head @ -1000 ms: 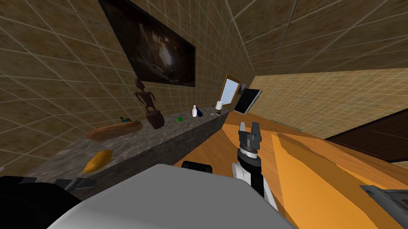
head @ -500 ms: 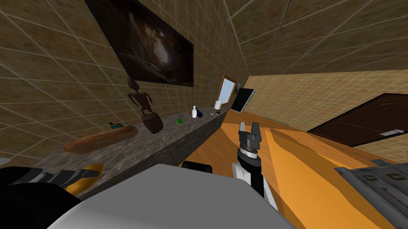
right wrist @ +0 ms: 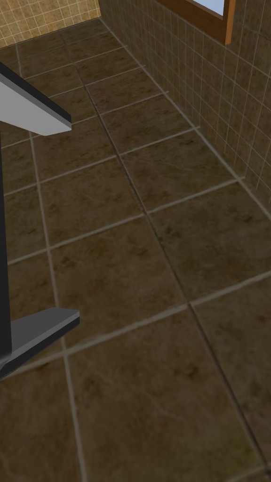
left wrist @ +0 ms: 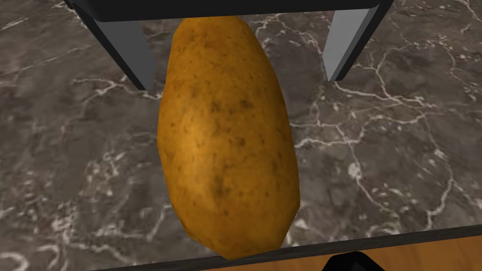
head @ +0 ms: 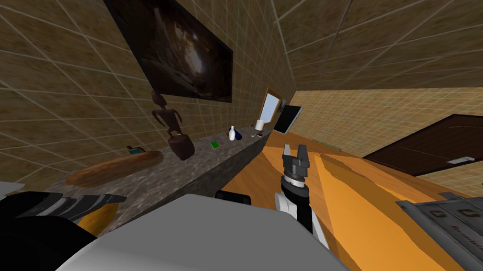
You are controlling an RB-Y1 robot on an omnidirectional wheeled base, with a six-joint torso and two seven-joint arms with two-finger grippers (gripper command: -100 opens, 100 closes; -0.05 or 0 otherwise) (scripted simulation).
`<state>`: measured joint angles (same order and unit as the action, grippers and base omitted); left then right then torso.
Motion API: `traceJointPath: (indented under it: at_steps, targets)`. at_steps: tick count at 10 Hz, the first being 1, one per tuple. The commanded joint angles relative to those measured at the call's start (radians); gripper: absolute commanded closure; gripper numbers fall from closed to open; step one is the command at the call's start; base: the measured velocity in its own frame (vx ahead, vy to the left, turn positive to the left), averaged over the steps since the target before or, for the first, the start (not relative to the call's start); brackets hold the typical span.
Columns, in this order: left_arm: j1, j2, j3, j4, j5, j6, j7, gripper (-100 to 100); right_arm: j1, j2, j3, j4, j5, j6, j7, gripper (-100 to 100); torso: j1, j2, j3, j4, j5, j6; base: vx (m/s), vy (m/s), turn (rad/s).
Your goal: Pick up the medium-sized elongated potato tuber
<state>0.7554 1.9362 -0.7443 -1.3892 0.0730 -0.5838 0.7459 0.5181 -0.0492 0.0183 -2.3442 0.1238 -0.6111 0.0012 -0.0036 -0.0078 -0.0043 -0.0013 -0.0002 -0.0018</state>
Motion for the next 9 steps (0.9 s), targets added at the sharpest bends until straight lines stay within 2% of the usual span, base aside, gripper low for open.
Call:
traceJointPath:
  at_steps: [1, 3, 4, 5, 6, 7, 8, 9]
  targets:
    - [-0.004, -0.018, 0.005, 0.05, -0.016, -0.023, -0.016, -100, 0.0, 0.0, 0.0, 0.0, 0.0, 0.0, 0.0, 0, 0.0, 0.0, 0.0, 0.0, 0.0, 0.0, 0.021, -0.02, 0.021]
    - [-0.004, -0.018, 0.005, 0.077, -0.016, -0.023, -0.016, -100, 0.0, 0.0, 0.0, 0.0, 0.0, 0.0, 0.0, 0, 0.001, 0.003, 0.002, 0.001, 0.0, 0.0, 0.002, -0.001, -0.006]
    - [-0.026, -0.067, 0.055, 0.121, -0.065, -0.074, -0.062, -100, 0.0, 0.0, 0.0, 0.0, 0.0, 0.0, 0.0, 0, 0.001, 0.003, 0.002, 0.001, 0.0, 0.0, 0.054, -0.06, 0.184]
    - [-0.026, -0.083, 0.062, 0.138, -0.071, -0.094, -0.062, -100, 0.0, 0.0, 0.0, 0.0, 0.0, 0.0, 0.0, 0, -0.002, 0.001, 0.001, 0.001, 0.0, -0.001, 0.049, -0.055, 0.169]
    - [-0.026, -0.1, 0.062, 0.161, -0.096, -0.103, -0.062, -100, 0.0, 0.0, 0.0, 0.0, 0.0, 0.0, 0.0, 0, -0.002, 0.001, 0.001, 0.0, -0.001, 0.0, 0.008, -0.009, 0.026]
    - [-0.026, -0.1, 0.062, 0.195, -0.105, -0.103, -0.062, -100, 0.0, 0.0, 0.0, 0.0, 0.0, 0.0, 0.0, 0, 0.0, 0.003, 0.001, 0.001, 0.0, 0.0, -0.015, 0.017, -0.052]
    - [-0.026, -0.1, 0.062, 0.224, -0.105, -0.103, -0.062, -100, 0.0, 0.0, 0.0, 0.0, 0.0, 0.0, 0.0, 0, 0.002, 0.004, 0.002, 0.001, 0.0, 0.001, -0.007, 0.008, -0.024]
    - [-0.026, -0.1, 0.062, 0.224, -0.105, -0.103, -0.062, -100, 0.0, 0.0, 0.0, 0.0, 0.0, 0.0, 0.0, 0, 0.002, 0.004, 0.002, 0.001, 0.0, 0.0, 0.003, -0.004, 0.011]
